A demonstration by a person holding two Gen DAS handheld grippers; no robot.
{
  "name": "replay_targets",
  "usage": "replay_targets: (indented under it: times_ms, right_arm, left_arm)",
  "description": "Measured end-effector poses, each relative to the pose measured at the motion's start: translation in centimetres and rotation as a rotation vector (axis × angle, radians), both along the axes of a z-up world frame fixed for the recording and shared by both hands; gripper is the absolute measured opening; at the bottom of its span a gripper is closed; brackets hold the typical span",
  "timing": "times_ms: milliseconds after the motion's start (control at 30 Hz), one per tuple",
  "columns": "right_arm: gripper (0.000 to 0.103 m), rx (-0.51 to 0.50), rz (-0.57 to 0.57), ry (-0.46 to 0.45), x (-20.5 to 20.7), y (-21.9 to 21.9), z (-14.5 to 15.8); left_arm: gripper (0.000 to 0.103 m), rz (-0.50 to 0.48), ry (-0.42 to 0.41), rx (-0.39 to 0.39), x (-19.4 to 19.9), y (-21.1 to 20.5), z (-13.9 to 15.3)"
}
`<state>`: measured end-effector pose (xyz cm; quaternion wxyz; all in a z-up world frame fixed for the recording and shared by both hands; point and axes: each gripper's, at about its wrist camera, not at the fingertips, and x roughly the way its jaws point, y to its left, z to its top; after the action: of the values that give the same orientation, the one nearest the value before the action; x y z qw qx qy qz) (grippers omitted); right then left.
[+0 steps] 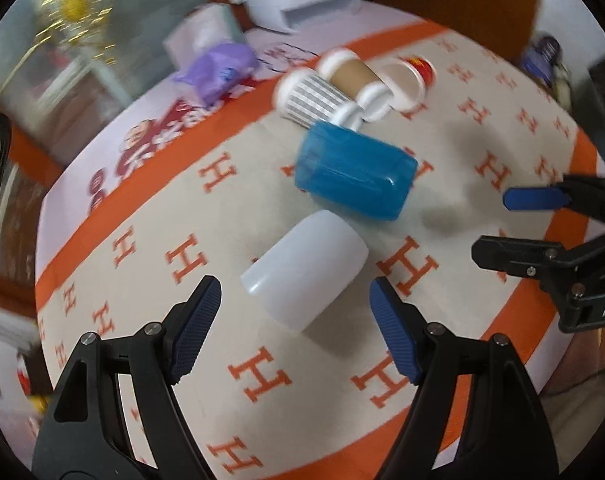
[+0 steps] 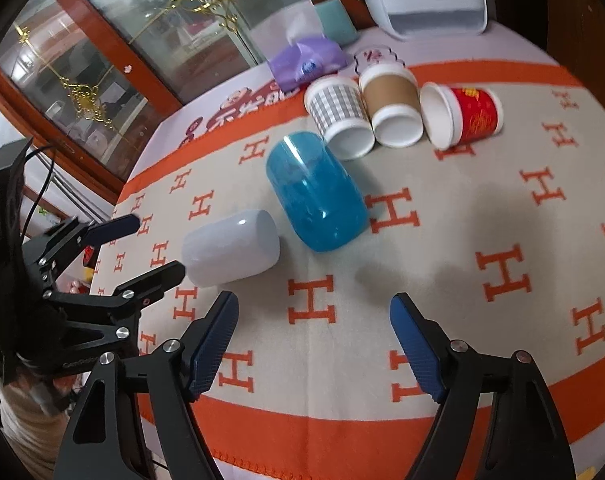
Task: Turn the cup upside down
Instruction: 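Reach the left gripper to the white cup lying on its side and close, then lift the white cup with the left gripper and rotate it upright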
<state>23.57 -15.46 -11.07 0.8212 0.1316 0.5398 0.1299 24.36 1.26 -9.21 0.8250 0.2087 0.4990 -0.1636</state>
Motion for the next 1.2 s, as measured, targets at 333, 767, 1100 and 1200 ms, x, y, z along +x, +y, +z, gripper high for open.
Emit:
replay_targets:
  times_ms: [333,767,1100,1200]
  right_arm:
    - [0.08,0.023,-0.007,0.078,1.1,-0.6,-3.8]
    - [0.08,0.036,-0.023,0.125,1.6,-1.7,-6.2]
    - [0.08,0.062,-0.036,0.123,1.0,-2.7,-5.9]
    - [0.08,0.072,-0.041,0.118,0.7,-2.9,-5.6]
  left_arm:
    - [0.075,-0.194,0.053,0.199,2.7,-3.4,-6.2]
    - [0.065,-0.187,0.126,0.261,5.0,-4.4,-9.9]
    - [0.065,0.001,0.234,0.171,5.2,-2.4,-8.2]
    - [0.065,0.037,0.26,0.147,4.4,-2.3,-7.3]
